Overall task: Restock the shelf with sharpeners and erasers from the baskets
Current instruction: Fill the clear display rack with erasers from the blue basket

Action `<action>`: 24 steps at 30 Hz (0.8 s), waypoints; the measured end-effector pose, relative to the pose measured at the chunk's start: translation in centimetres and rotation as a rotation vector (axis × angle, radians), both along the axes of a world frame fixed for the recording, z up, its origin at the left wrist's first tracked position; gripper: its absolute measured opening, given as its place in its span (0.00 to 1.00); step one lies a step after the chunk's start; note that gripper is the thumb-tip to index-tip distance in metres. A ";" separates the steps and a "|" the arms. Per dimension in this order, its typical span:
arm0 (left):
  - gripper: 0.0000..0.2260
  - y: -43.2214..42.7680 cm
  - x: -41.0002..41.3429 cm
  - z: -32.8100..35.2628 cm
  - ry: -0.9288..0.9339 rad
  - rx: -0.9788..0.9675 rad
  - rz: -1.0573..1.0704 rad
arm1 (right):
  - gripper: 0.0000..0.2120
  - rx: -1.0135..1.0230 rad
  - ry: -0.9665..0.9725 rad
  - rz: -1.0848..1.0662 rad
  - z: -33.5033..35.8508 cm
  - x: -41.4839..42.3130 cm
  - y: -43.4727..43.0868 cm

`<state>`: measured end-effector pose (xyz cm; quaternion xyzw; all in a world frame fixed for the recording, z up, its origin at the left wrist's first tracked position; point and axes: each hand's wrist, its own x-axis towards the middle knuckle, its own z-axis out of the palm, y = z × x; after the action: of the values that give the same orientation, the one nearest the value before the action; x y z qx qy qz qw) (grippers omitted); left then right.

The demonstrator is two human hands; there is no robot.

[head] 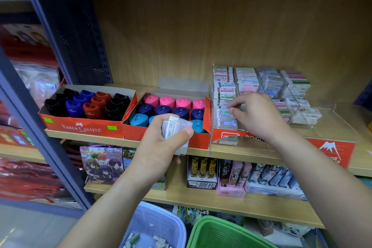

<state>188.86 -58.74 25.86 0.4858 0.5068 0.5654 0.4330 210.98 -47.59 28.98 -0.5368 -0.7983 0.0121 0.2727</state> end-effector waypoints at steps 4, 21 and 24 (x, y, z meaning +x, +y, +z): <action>0.14 0.0 -0.1 -0.1 -0.004 -0.005 0.016 | 0.08 0.040 -0.098 -0.004 0.0 -0.2 0.2; 0.22 -0.2 -0.1 0.0 -0.119 0.009 -0.085 | 0.11 -0.446 0.658 0.419 0.7 -5.0 -8.3; 0.24 -0.3 -0.2 -0.1 -0.114 0.027 -0.105 | 0.08 -0.570 0.804 0.452 0.5 -5.6 -8.4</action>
<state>188.61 -59.06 25.74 0.4842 0.4477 0.5755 0.4837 205.42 -55.96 29.52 -0.3575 -0.6917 0.4910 0.3907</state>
